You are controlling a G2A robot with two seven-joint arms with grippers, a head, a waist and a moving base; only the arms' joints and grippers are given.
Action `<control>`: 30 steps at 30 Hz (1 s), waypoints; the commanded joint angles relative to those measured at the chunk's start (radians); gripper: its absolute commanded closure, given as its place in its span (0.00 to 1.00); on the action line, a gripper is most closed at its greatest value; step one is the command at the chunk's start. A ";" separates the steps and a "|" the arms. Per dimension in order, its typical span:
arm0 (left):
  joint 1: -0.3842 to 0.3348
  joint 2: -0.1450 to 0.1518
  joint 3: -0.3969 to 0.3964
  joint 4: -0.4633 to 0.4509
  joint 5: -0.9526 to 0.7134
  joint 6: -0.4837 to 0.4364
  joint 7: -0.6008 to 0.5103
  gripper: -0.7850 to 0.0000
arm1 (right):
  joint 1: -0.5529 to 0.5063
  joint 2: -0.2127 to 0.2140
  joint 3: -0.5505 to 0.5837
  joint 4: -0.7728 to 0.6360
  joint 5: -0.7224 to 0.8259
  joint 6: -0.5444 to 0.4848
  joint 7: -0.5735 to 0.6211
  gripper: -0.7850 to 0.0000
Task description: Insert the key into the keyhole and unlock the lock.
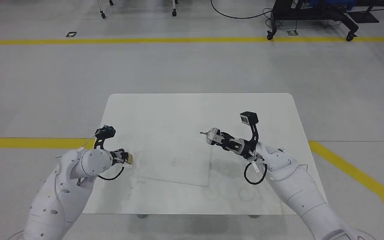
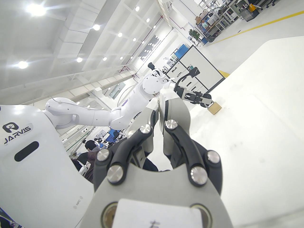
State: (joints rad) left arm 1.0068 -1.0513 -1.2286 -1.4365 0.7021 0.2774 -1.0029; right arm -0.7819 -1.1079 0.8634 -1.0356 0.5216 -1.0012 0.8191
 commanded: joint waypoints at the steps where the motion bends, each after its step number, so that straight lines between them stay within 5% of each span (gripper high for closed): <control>1: -0.006 -0.002 0.009 0.010 0.005 -0.004 0.008 1.00 | 0.000 0.000 0.000 0.000 0.000 0.000 0.000 1.00; 14: 0.011 0.002 -0.045 -0.005 -0.057 -0.071 0.026 1.00 | 0.000 0.000 0.000 0.000 0.000 0.000 0.000 1.00; 21: 0.078 0.008 -0.204 -0.010 -0.442 -0.274 0.048 1.00 | 0.000 0.000 0.000 0.000 0.000 0.000 0.000 1.00; 23: 0.097 0.002 -0.232 0.013 -0.668 -0.335 0.003 1.00 | 0.000 0.000 0.000 0.000 0.000 0.000 0.000 1.00; 26: 0.089 -0.005 -0.243 0.084 -0.941 -0.379 -0.135 1.00 | 0.000 0.000 0.000 0.000 0.000 0.000 0.000 1.00; 30: 0.065 -0.018 -0.199 0.126 -1.004 -0.440 -0.098 1.00 | 0.000 0.000 0.000 0.000 0.000 0.000 0.000 1.00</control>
State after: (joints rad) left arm 1.0775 -1.0652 -1.4424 -1.3174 -0.2998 -0.1462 -1.1257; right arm -0.7819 -1.1079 0.8634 -1.0356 0.5216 -1.0012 0.8191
